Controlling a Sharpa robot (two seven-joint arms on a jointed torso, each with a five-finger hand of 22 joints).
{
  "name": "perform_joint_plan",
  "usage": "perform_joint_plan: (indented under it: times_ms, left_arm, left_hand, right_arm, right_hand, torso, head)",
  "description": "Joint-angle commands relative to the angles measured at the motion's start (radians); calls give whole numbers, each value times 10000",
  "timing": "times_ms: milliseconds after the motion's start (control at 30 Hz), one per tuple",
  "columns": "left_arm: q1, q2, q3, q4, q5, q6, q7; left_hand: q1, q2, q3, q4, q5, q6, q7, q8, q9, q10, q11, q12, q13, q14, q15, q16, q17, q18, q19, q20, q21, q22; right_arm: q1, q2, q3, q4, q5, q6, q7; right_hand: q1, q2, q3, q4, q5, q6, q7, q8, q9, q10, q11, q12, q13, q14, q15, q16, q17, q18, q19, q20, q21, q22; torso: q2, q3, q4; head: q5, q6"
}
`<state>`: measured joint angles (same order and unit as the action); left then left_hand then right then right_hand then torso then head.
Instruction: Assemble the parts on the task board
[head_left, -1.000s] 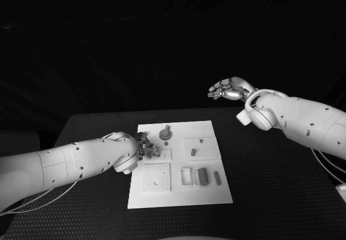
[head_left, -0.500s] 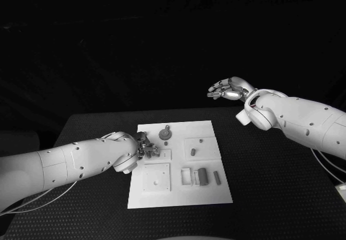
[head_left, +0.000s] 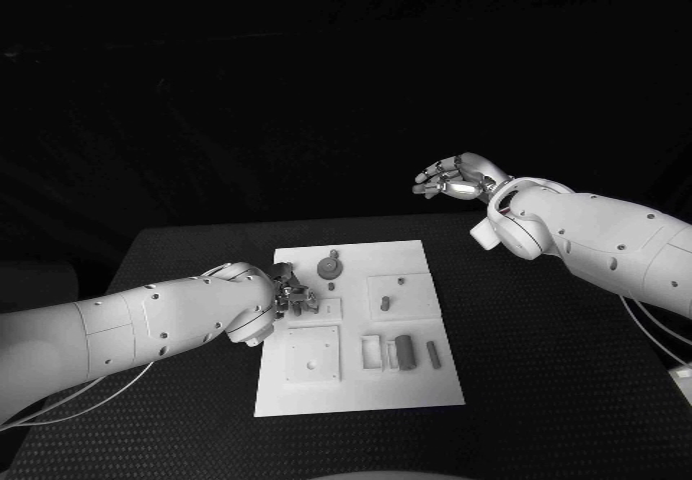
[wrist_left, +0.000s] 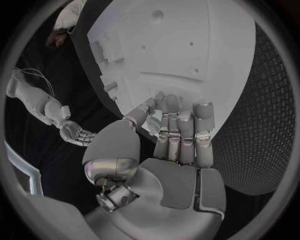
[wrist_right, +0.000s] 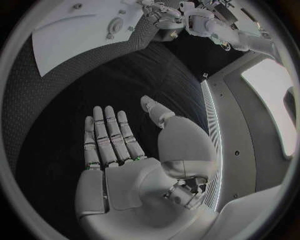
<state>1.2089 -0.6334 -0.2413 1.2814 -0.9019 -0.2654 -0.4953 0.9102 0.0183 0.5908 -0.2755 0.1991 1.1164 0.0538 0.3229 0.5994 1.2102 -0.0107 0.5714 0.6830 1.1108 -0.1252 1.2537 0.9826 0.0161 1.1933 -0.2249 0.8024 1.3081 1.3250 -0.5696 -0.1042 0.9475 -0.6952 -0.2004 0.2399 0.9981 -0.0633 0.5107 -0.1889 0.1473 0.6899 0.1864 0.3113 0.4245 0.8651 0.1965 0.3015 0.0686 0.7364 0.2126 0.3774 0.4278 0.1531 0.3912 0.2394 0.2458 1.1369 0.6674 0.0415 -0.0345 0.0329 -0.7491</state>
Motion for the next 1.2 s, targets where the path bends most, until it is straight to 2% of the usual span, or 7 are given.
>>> perform_joint_plan:
  times_ms: [33,267,333,400,700,867,1200]
  left_arm:
    - [-7,4,3,-35,-84,364,61]
    - [-7,27,3,-63,-167,413,3]
    - [-7,49,3,-64,-385,361,-47]
    - [-7,68,3,-66,-414,365,-58]
    - [-7,152,4,-85,-520,365,-116]
    - [-6,199,4,-114,-682,266,-171]
    - [-6,265,5,-133,-684,484,-189]
  left_hand:
    - [31,137,227,-156,41,139,59,101,438,438,-261,17,10,44,-134,51,-2,759,-37,-74,50,212]
    - [33,89,237,-154,131,153,54,106,447,447,-265,25,25,52,-135,57,-6,756,-45,-77,66,211]
    - [-13,51,237,-144,341,185,42,119,464,472,-273,42,51,73,-141,76,-8,752,-34,-83,102,210]
    - [-149,32,202,-148,767,283,-3,174,509,553,-311,105,115,138,-173,156,16,758,15,-108,185,218]
    - [-296,-41,204,-134,1170,412,-71,259,589,664,-376,201,228,254,-238,276,32,772,94,-165,350,221]
    - [-455,-129,235,-111,1725,525,-131,351,660,754,-429,301,349,325,-296,425,71,767,133,-205,498,216]
    - [-532,-124,251,-102,1876,604,-178,433,705,811,-477,412,450,372,-345,573,114,753,130,-226,538,205]
  right_arm:
    - [-26,0,3,33,-84,152,47]
    - [-38,0,3,66,-84,156,41]
    - [-39,0,3,76,-84,156,41]
    - [-39,0,3,89,-84,159,40]
    - [-39,-7,3,109,-85,185,22]
    - [-39,-8,3,115,-85,199,13]
    - [-39,5,2,102,-85,236,5]
  right_hand:
    - [68,-51,-3,67,3,-58,311,41,-13,55,36,-64,-8,-71,26,-68,2,-118,-58,-10,-40,13]
    - [73,-52,-4,69,3,-59,312,44,-20,60,36,-73,-7,-71,26,-73,4,-119,-57,-11,-45,21]
    - [74,-52,-4,69,3,-59,312,45,-21,61,36,-75,-7,-72,26,-74,4,-119,-57,-11,-46,23]
    - [76,-53,-4,69,3,-60,312,45,-23,62,36,-77,-7,-72,26,-75,5,-119,-56,-12,-47,25]
    - [87,-53,-3,66,4,-59,312,49,-29,67,35,-86,-7,-74,27,-81,6,-119,-55,-13,-51,33]
    - [97,-56,-4,61,4,-59,311,52,-35,72,35,-94,-7,-82,30,-90,6,-119,-54,-15,-57,41]
    - [106,-54,-4,59,4,-59,310,57,-42,79,33,-104,-6,-88,33,-98,7,-119,-51,-15,-63,51]
  torso:
    - [-1,-1,2]
    - [0,1,5]
    - [-2,-1,2]
    - [-2,0,2]
    - [-1,3,0]
    - [-3,1,-1]
    - [-1,-1,-2]
  head:
    - [7,-6]
    - [15,-33]
    - [13,-43]
    - [14,-50]
    - [27,-71]
    - [24,-67]
    - [27,-87]
